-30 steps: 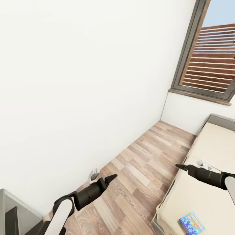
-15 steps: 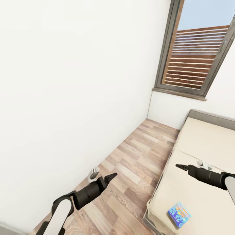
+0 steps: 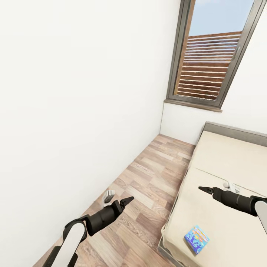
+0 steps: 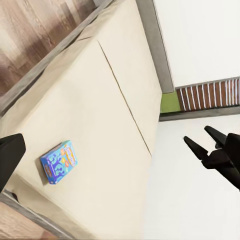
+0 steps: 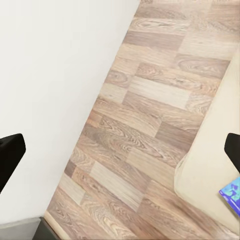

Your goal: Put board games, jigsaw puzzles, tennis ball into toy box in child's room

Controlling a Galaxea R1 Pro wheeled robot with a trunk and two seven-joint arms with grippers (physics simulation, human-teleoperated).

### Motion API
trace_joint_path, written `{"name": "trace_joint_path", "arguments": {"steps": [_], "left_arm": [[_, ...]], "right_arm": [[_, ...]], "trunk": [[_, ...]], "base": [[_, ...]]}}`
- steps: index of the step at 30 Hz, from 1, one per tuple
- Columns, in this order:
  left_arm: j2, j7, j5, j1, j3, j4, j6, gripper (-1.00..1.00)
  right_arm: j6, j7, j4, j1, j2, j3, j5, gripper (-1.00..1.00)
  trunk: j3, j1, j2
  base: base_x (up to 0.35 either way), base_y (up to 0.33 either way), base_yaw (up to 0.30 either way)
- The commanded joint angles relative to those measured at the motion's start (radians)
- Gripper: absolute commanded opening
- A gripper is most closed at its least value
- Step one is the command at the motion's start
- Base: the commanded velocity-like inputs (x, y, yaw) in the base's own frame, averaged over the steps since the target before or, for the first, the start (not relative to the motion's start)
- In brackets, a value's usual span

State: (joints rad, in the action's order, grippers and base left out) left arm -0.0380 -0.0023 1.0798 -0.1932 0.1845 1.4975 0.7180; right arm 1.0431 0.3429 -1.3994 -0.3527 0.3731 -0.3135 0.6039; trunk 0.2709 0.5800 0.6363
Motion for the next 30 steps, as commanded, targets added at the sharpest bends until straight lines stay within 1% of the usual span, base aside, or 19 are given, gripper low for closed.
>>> {"name": "trace_joint_path", "arguments": {"steps": [1, 7, 8, 12, 13, 18, 23, 30], "left_arm": [[0.0, 0.0, 0.002, -0.001, -0.001, 0.0, 0.004, 1.0], [-0.007, -0.004, 0.005, -0.06, 0.0, -0.134, 0.004, 1.0], [-0.007, -0.004, 0.005, -0.06, 0.0, -0.134, 0.004, 1.0], [-0.01, -0.005, 0.011, -0.095, -0.006, -0.236, 0.001, 1.0], [-0.01, -0.005, 0.011, -0.095, -0.006, -0.236, 0.001, 1.0], [-0.014, -0.007, 0.014, -0.135, -0.011, -0.342, -0.005, 1.0], [-0.017, -0.008, 0.015, -0.152, -0.012, -0.383, -0.012, 1.0], [-0.018, -0.007, 0.015, -0.16, -0.012, -0.404, -0.017, 1.0]], "right_arm": [[0.004, 0.01, 0.0, -0.001, 0.0, -0.001, -0.009, 1.0], [0.004, 0.011, -0.011, 0.001, -0.002, 0.004, -0.009, 1.0], [0.004, 0.011, -0.011, 0.001, -0.002, 0.004, -0.009, 1.0], [0.004, 0.014, -0.013, 0.003, -0.003, 0.009, -0.009, 1.0], [0.004, 0.014, -0.013, 0.003, -0.003, 0.009, -0.009, 1.0], [0.004, 0.015, -0.012, 0.006, -0.01, 0.019, -0.011, 1.0], [0.004, 0.016, -0.012, 0.007, -0.018, 0.028, -0.014, 1.0], [0.004, 0.016, -0.012, 0.008, -0.022, 0.032, -0.016, 1.0]], "trunk": [[0.005, 0.004, 0.009], [0.023, 0.027, 0.051], [0.026, 0.031, 0.058], [0.039, 0.046, 0.086], [0.042, 0.05, 0.093], [0.058, 0.069, 0.128], [0.073, 0.089, 0.163], [0.095, 0.115, 0.212]], "base": [[0.0, 0.0, -0.042], [0.0, 0.0, -0.021], [0.0, 0.0, -0.011], [0.0, 0.0, -0.007], [0.0, 0.0, -0.005], [0.0, 0.0, -0.002], [0.0, 0.0, 0.0], [0.0, 0.0, 0.0]]}}
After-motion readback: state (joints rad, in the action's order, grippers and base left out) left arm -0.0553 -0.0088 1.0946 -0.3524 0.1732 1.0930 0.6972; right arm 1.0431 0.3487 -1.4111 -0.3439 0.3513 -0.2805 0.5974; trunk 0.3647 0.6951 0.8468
